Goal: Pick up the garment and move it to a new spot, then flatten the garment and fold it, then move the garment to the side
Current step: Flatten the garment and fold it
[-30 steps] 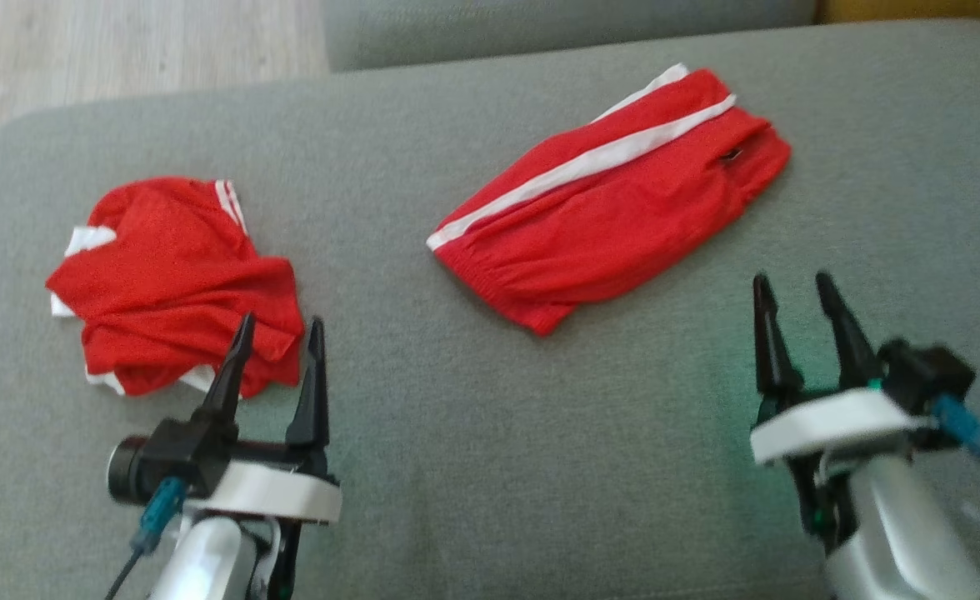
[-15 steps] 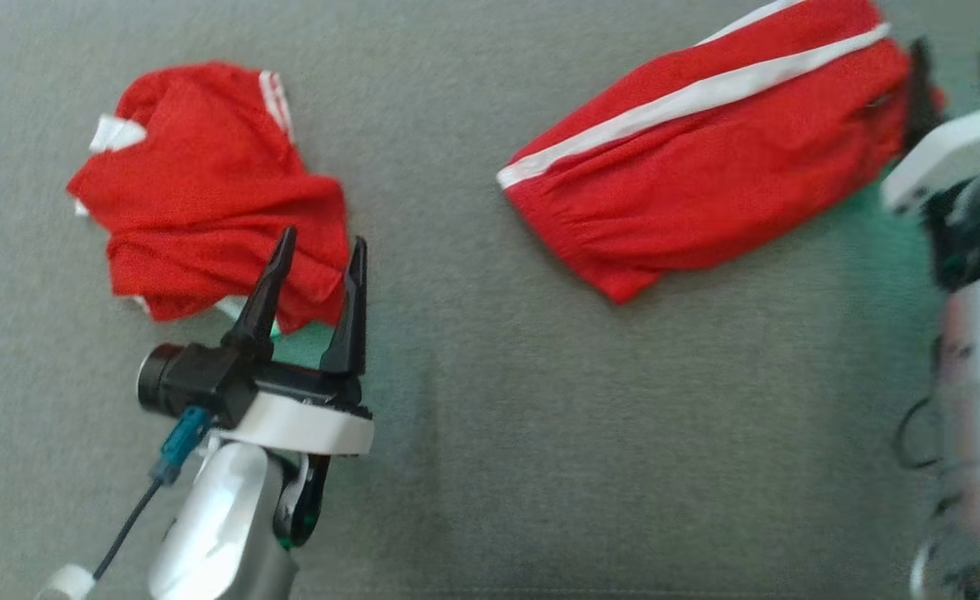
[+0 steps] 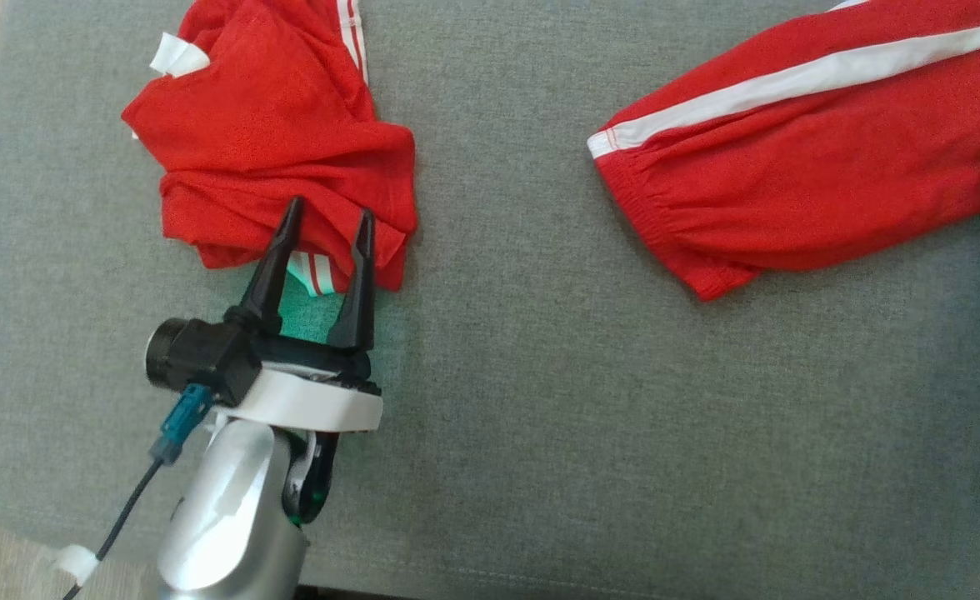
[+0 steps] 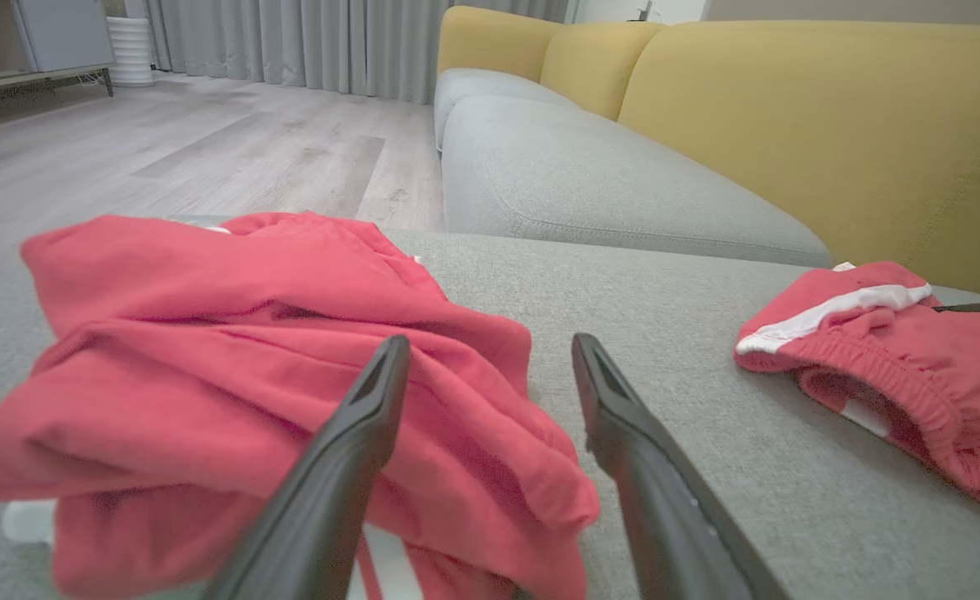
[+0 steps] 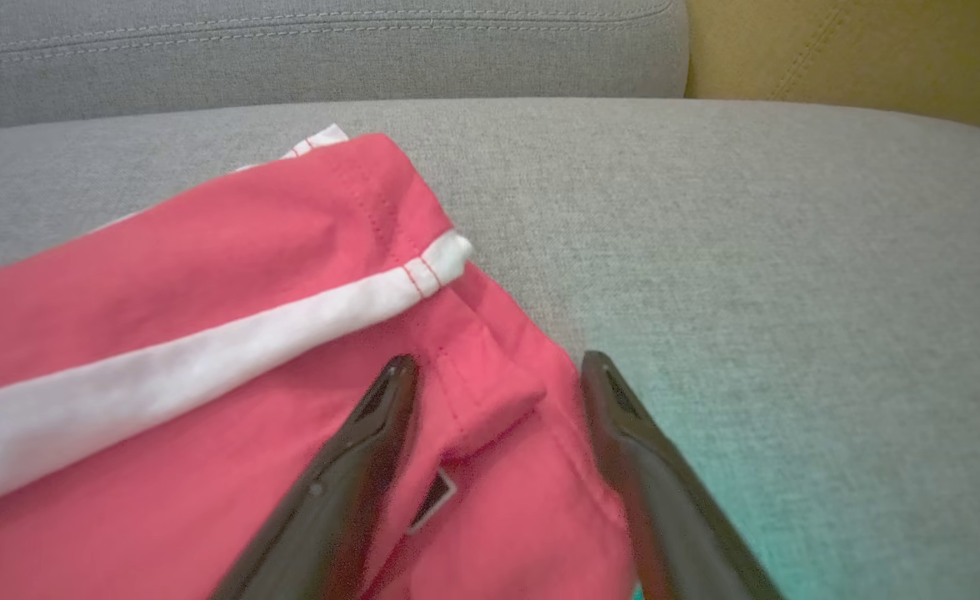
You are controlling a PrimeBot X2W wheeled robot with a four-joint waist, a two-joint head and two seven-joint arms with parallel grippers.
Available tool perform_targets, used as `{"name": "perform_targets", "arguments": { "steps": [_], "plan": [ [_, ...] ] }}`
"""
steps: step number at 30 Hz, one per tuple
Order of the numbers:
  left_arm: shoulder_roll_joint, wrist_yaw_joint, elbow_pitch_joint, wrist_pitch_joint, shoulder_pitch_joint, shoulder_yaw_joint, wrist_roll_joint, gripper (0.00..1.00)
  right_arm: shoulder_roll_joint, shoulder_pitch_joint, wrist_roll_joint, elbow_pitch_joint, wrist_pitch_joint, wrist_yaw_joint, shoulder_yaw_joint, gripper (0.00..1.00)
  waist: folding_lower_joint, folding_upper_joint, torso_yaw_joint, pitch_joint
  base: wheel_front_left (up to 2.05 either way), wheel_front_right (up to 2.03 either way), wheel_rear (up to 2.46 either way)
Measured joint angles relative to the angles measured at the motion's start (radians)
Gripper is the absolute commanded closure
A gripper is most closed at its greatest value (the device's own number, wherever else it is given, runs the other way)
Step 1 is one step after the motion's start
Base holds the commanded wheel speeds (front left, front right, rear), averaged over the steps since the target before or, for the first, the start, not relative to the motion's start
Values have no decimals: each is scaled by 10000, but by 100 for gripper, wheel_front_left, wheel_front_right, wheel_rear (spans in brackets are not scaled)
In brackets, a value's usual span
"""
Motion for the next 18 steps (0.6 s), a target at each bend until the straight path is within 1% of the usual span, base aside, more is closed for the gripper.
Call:
{"name": "perform_targets", "arguments": {
  "steps": [4, 5, 6, 7, 8, 10, 13, 18],
  "plan": [
    [-23, -56, -8, 0, -21, 128, 115, 0, -71, -251, -385, 456, 88, 0, 69, 0, -1, 0, -81, 17, 0, 0, 0],
    [-31, -56, -8, 0, -22, 142, 148, 0, -77, -325, -441, 569, 117, 0, 105, 5, -1, 0, -111, 18, 0, 0, 0],
    [-40, -67, -8, 0, -22, 155, 171, 0, -79, -391, -447, 663, 150, 0, 109, 5, 0, 0, -142, 17, 0, 0, 0],
    [-48, -84, -8, 0, -24, 173, 171, 0, -79, -456, -447, 761, 153, 0, 109, 64, 0, 0, -175, 16, 0, 0, 0],
    [-54, -86, -8, 0, -25, 196, 173, 0, -77, -530, -447, 876, 153, 0, 123, 100, 0, 0, -209, 12, 0, 0, 0],
    [-59, -88, -8, 0, -25, 299, 192, 0, -48, -584, -410, 1087, 65, 0, 163, 100, 0, 0, -282, -9, 0, 0, 0],
    [-59, -100, 8, 0, -25, 430, 261, 0, -40, -582, -301, 1325, -368, 0, 161, 100, 0, 0, -394, -97, 0, 0, 0],
    [-67, -174, 35, 0, -15, 508, 351, 0, -270, -393, 10, 1839, -965, 0, 36, 100, 0, 0, -612, -435, 0, 0, 0]
  ]
}}
